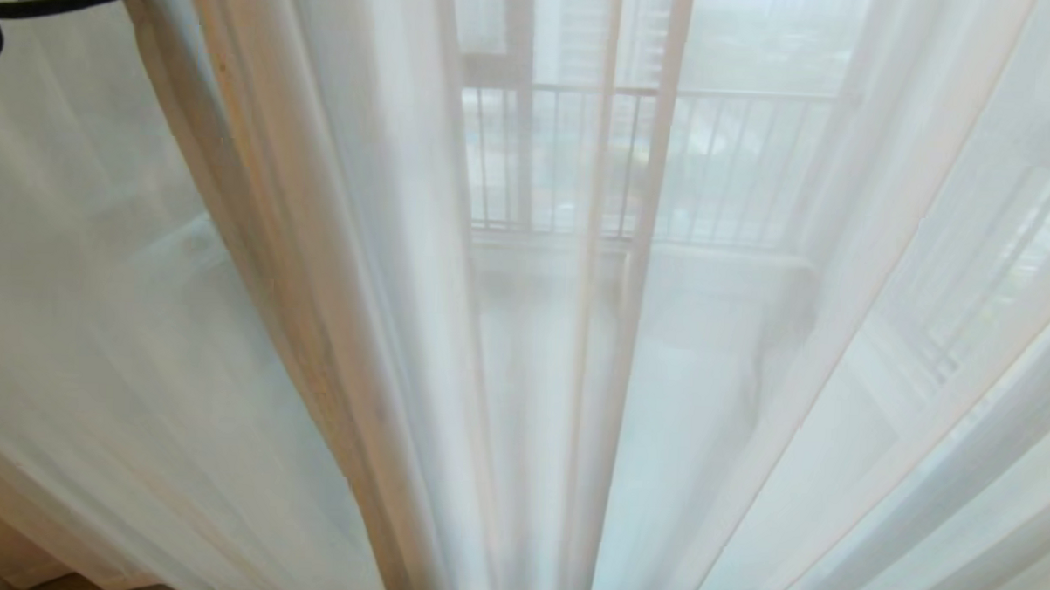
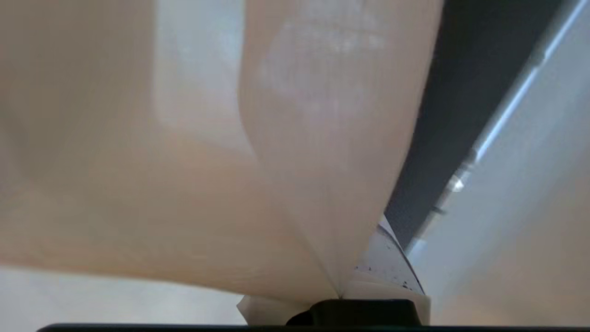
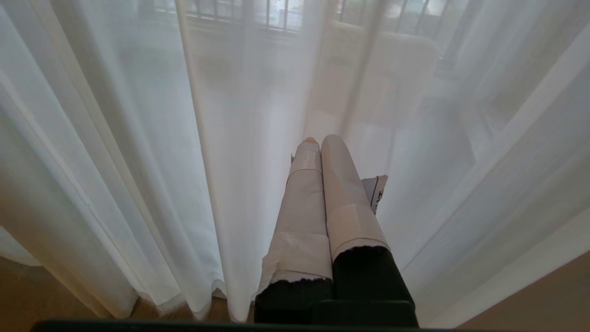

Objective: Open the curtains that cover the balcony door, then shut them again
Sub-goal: Close the inner curtains on both sides

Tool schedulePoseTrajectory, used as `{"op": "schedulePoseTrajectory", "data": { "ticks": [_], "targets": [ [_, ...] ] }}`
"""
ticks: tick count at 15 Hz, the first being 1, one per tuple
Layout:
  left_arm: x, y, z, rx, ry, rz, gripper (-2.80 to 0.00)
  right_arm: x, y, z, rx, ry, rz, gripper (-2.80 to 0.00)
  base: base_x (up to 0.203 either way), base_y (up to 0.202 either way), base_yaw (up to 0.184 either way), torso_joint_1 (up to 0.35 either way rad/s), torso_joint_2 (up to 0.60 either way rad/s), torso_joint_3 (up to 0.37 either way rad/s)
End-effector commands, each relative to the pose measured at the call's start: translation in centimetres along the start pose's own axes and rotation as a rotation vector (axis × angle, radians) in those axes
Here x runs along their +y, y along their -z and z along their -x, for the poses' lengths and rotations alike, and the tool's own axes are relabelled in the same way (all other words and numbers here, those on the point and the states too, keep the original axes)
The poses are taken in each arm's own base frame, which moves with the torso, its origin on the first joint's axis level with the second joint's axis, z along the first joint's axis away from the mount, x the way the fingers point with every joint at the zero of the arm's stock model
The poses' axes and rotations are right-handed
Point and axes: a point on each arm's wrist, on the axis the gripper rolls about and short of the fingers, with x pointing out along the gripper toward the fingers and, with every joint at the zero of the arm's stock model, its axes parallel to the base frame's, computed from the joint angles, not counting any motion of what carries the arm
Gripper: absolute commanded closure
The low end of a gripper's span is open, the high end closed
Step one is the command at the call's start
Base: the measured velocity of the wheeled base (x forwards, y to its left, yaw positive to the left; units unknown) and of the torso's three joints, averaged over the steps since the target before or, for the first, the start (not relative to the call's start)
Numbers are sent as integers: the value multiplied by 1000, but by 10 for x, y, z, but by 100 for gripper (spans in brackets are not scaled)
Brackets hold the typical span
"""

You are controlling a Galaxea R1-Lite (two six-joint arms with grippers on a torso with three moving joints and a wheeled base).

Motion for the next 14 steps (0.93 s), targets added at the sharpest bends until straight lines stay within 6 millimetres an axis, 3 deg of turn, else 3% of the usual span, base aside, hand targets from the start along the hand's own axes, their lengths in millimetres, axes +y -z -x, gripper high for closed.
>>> {"op": "schedulePoseTrajectory", "data": {
  "ticks": [1,14],
  "targets": [
    [-1,-1,1,-12,-8,1,0,0,0,0,-1,-2,1,0,0,0,0,0,0,0],
    [-9,-17,38,-85,-29,9,0,0,0,0,-1,-2,1,0,0,0,0,0,0,0]
  ]
}}
